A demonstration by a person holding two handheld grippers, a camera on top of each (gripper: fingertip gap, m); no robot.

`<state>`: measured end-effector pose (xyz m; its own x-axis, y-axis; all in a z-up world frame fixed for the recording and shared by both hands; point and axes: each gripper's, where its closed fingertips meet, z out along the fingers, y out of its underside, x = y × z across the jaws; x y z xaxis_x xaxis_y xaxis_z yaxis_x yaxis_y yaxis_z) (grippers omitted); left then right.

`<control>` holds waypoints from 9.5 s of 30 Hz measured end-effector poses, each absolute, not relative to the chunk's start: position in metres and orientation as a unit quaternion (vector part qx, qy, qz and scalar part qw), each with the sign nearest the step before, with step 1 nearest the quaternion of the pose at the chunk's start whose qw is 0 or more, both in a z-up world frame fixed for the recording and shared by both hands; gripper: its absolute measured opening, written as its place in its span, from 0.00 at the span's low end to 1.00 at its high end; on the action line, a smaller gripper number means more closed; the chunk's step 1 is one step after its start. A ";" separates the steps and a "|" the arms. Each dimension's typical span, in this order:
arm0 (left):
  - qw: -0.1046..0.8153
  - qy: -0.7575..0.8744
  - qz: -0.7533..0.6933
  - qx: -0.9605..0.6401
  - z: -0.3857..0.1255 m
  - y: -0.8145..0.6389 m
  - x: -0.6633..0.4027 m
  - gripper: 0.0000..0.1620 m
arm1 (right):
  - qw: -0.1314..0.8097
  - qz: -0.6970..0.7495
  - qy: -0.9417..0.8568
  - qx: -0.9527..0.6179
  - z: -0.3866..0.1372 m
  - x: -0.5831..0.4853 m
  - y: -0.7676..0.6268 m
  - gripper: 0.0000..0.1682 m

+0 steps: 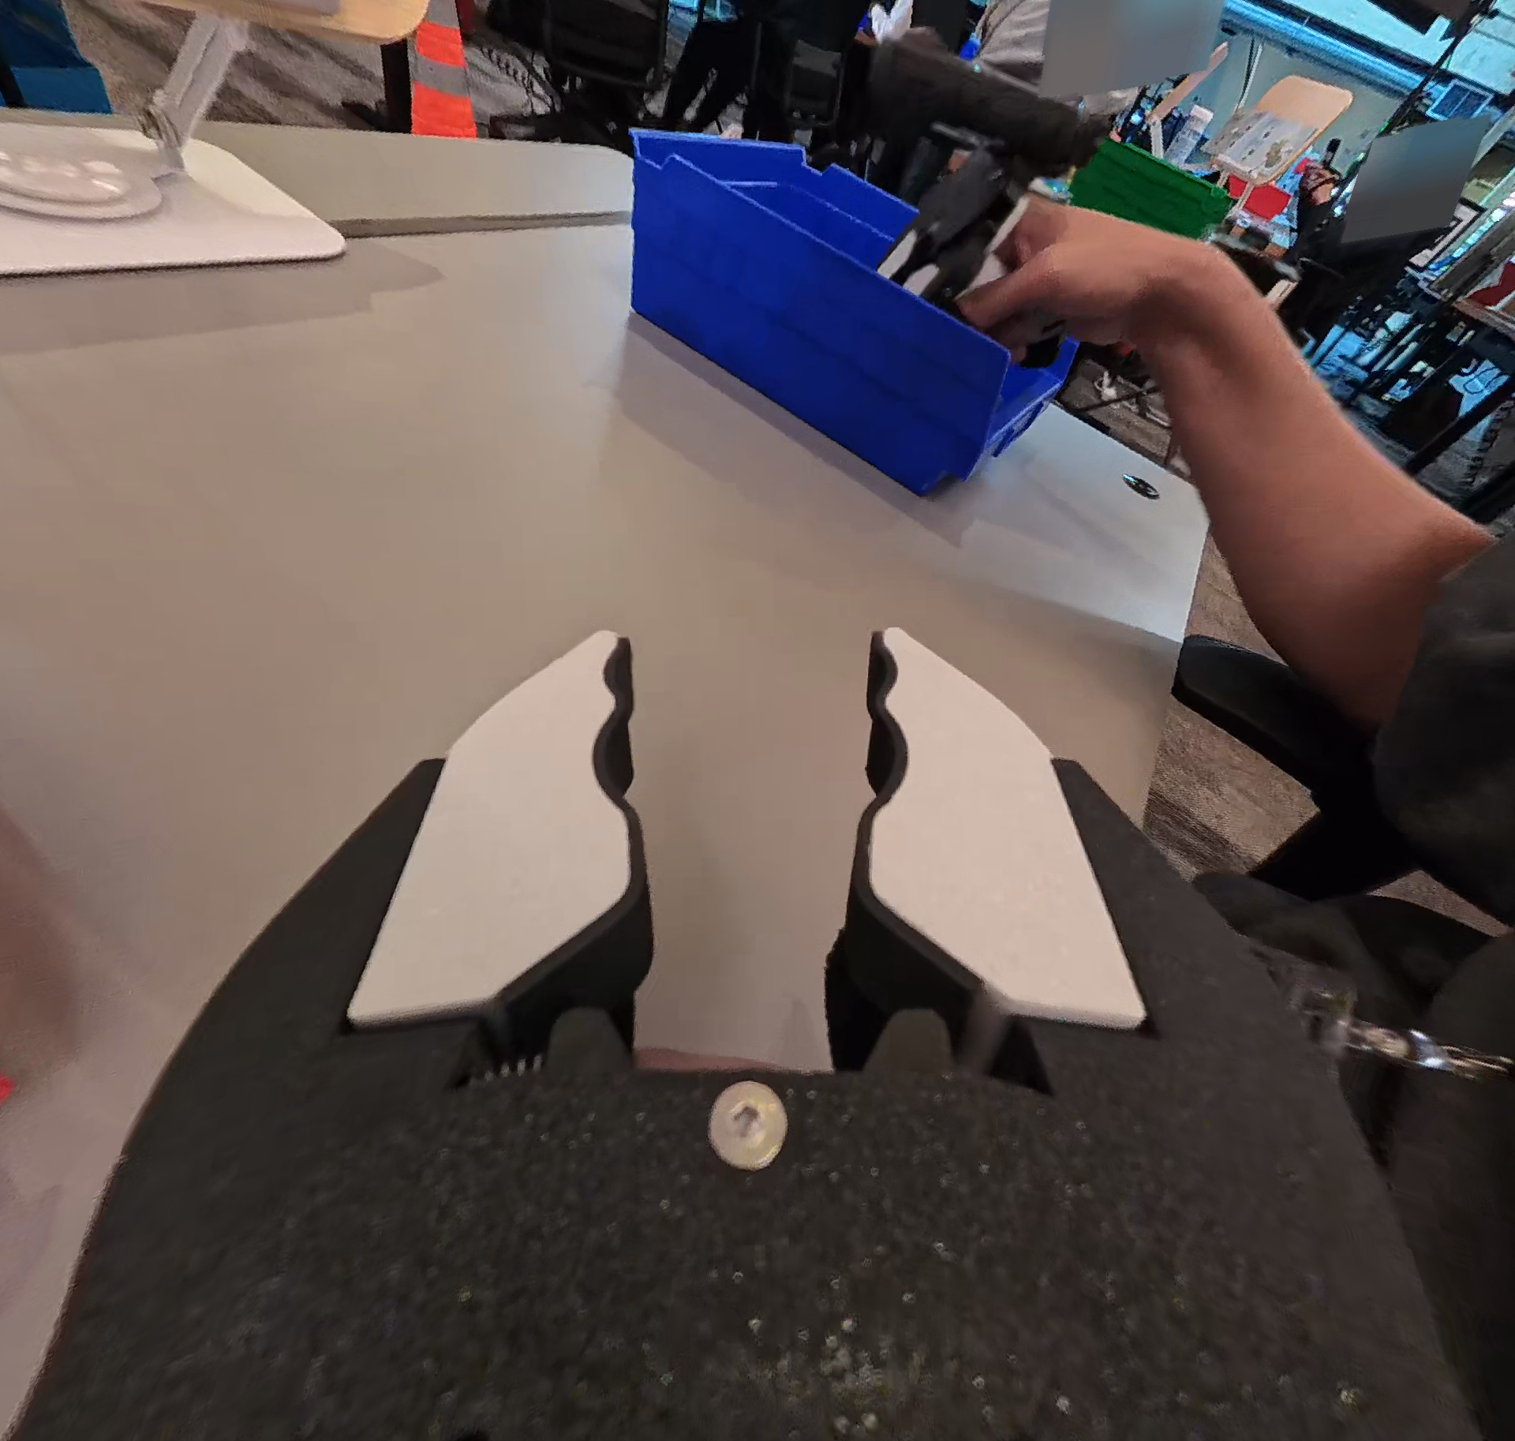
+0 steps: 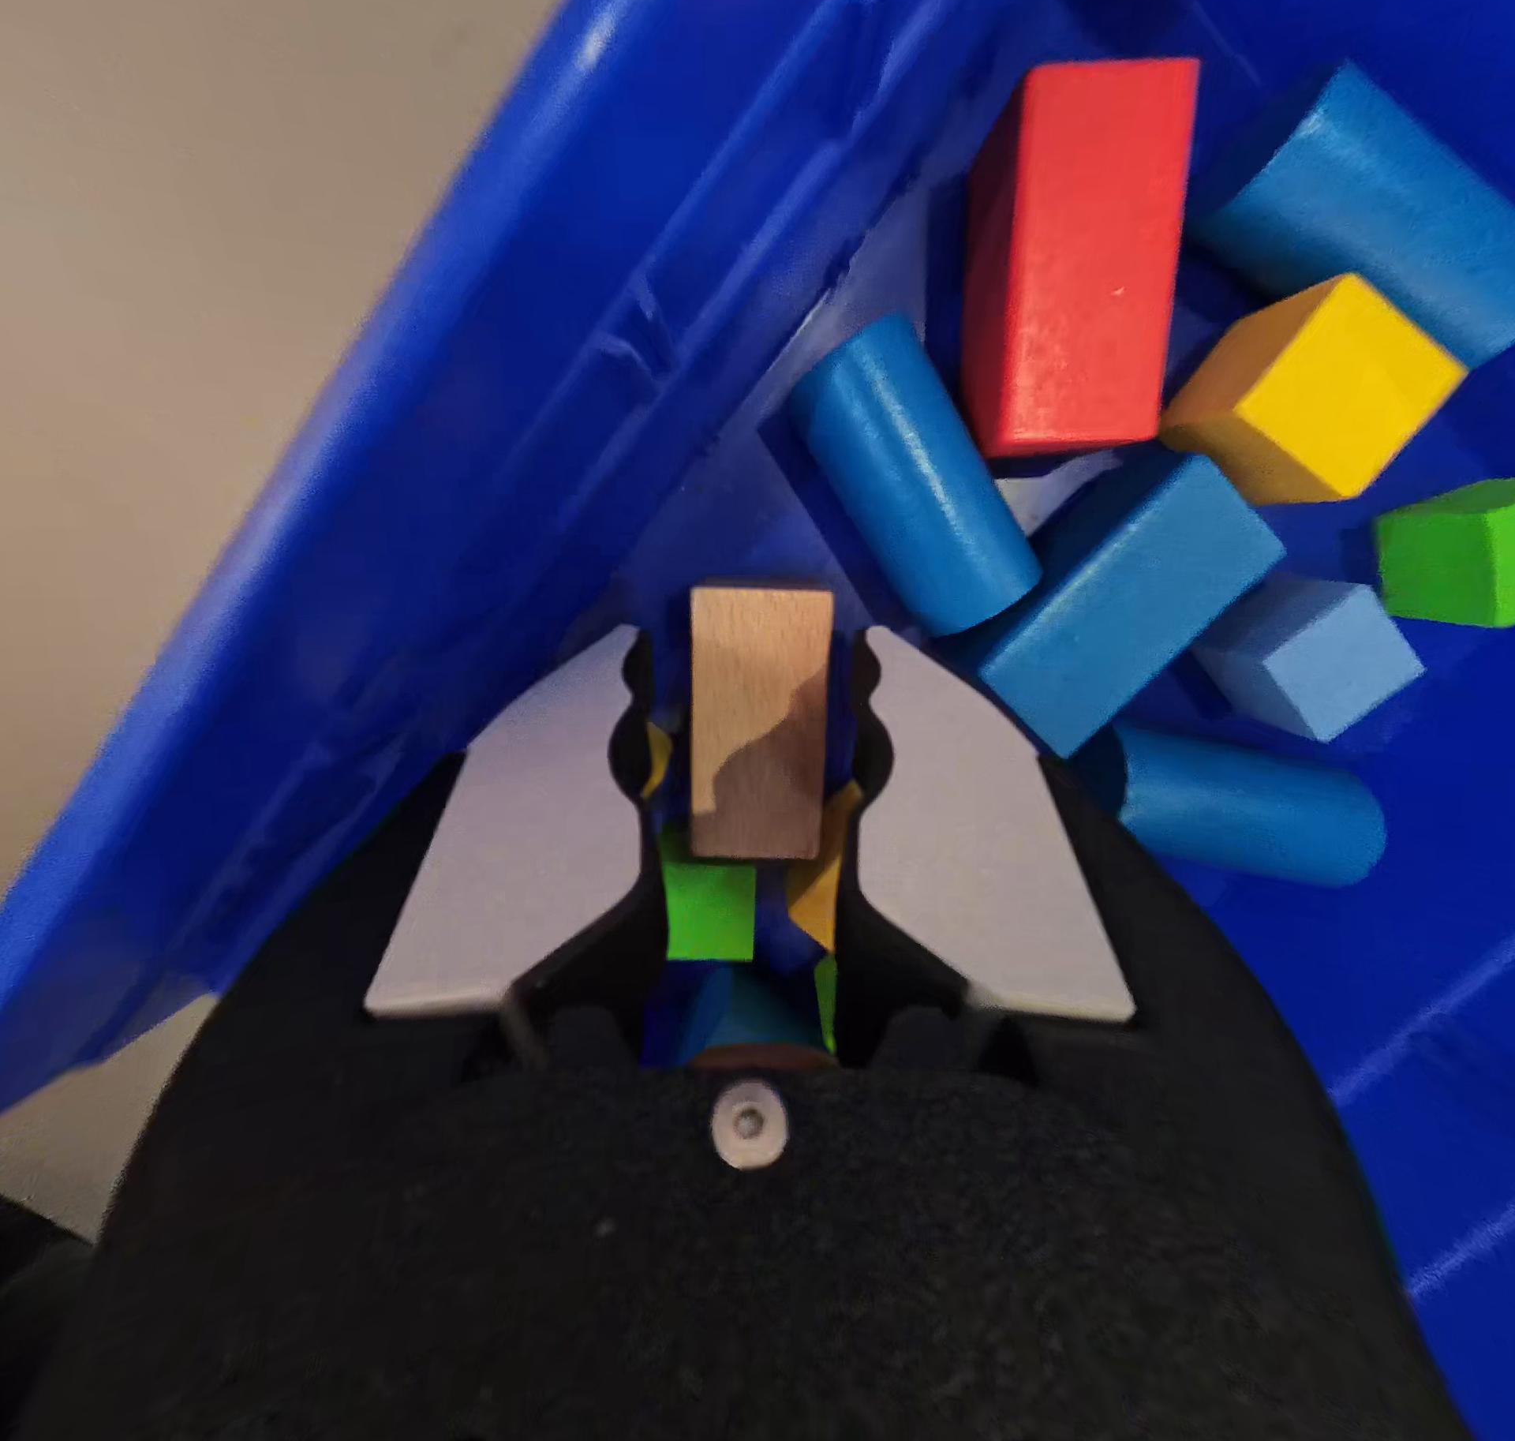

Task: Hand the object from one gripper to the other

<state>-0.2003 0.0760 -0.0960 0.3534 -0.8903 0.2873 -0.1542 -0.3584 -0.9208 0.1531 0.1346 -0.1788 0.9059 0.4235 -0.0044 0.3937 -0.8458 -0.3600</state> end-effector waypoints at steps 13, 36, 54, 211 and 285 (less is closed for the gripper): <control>0.513 0.195 -0.319 -0.773 -0.040 0.130 -0.297 0.40 | 0.617 0.052 0.064 -0.783 0.010 0.202 0.067 0.41; 0.546 0.143 -0.155 -0.811 -0.107 0.144 -0.396 0.42 | 0.597 -0.085 0.091 -0.792 -0.111 0.203 0.008 0.38; 0.519 0.253 -0.157 -0.801 -0.105 0.101 -0.322 0.41 | 0.587 -0.084 0.085 -0.801 -0.116 0.203 0.007 0.39; 0.465 0.213 -0.222 -0.830 -0.137 0.140 -0.287 0.02 | 0.054 -0.145 -0.768 -0.621 -0.150 -0.097 0.262 0.22; 0.467 0.224 -0.230 -0.824 -0.136 0.139 -0.283 0.03 | 0.021 -0.157 -0.908 -0.388 -0.145 -0.146 0.180 0.26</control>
